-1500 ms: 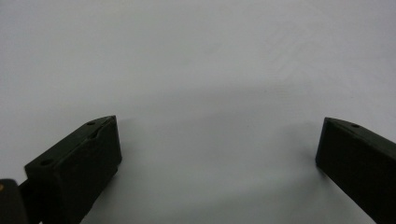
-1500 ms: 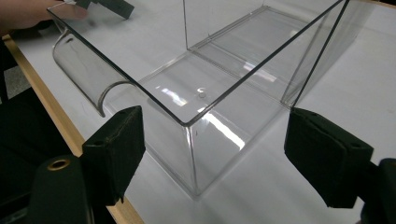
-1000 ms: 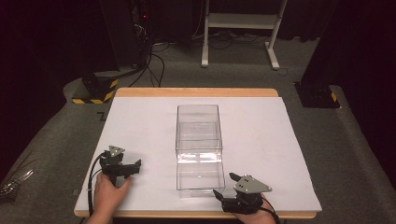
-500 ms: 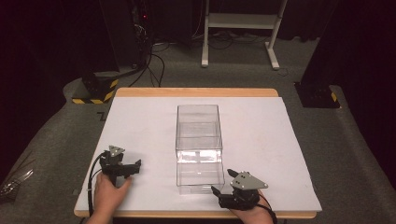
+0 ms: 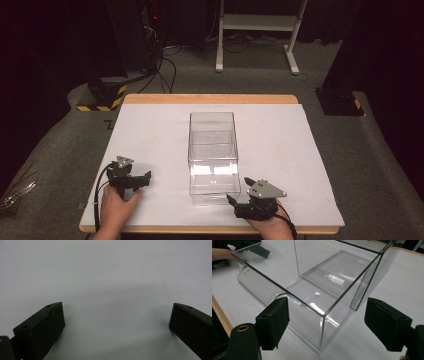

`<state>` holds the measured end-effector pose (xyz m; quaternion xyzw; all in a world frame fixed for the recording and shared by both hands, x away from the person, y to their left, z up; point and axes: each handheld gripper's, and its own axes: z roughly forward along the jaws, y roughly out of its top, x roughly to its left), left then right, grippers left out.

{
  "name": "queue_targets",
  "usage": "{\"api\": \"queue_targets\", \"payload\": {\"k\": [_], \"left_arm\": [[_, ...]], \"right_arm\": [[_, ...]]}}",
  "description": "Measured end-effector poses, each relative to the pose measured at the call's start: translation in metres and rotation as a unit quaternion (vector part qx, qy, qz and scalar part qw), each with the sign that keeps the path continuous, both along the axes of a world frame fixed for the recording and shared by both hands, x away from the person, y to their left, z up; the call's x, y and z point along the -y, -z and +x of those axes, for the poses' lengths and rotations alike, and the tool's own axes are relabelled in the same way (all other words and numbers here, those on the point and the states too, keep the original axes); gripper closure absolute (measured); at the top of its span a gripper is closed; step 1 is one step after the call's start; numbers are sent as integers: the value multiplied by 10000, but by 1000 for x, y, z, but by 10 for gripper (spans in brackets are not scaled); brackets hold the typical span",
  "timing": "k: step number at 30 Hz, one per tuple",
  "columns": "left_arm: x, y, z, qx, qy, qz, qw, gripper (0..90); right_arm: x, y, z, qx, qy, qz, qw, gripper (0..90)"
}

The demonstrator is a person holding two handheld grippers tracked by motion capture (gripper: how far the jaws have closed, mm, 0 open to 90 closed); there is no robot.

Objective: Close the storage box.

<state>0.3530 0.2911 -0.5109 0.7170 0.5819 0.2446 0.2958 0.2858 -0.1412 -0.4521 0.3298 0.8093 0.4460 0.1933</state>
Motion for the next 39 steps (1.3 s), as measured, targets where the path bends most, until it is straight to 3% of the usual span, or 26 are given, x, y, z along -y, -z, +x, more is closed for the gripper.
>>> {"api": "queue_targets", "payload": {"k": [23,39], "left_arm": [[0,0,0,0,-1,1,10000,4],[0,0,0,2,-1,4,10000,4]], "right_arm": [[-4,-3,17,1,31,-49,10000,196],[-7,1,37,-47,135,-79,9999,192]]}}
